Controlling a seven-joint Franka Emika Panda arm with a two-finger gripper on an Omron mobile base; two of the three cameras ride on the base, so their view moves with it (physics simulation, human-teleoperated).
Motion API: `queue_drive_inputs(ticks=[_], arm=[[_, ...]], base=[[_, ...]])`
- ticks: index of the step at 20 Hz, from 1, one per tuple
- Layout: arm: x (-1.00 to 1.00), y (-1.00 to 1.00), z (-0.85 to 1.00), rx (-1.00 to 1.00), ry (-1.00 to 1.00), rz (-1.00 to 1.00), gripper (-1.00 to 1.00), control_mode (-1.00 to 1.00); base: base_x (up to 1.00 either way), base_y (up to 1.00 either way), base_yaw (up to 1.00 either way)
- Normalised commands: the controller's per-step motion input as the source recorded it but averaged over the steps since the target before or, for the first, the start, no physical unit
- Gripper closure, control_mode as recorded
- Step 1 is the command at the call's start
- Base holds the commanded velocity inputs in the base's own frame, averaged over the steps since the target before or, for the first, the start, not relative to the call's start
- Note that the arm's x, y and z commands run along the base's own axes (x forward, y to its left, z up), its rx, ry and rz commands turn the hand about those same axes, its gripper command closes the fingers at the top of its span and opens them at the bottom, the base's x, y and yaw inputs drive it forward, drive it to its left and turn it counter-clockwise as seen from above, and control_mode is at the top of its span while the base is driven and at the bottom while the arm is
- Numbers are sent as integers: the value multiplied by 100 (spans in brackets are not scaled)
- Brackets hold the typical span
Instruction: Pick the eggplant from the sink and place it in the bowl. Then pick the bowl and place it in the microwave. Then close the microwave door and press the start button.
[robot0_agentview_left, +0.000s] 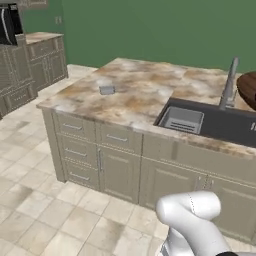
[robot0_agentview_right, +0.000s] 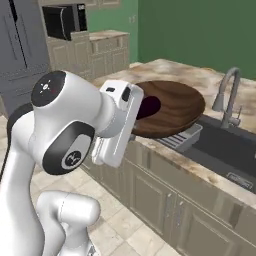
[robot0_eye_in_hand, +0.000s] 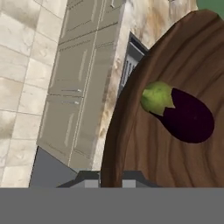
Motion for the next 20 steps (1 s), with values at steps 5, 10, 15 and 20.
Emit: queue_drive_inputs(ticks=[5, 10, 15, 20], arm=[[0, 0, 0, 0, 0, 0, 100, 100], [0, 0, 0, 0, 0, 0, 100, 100], [0, 0, 0, 0, 0, 0, 100, 100], [0, 0, 0, 0, 0, 0, 100, 100]], base=[[-2, 17, 67], [41, 6, 66], [96, 0, 57], [100, 0, 43]])
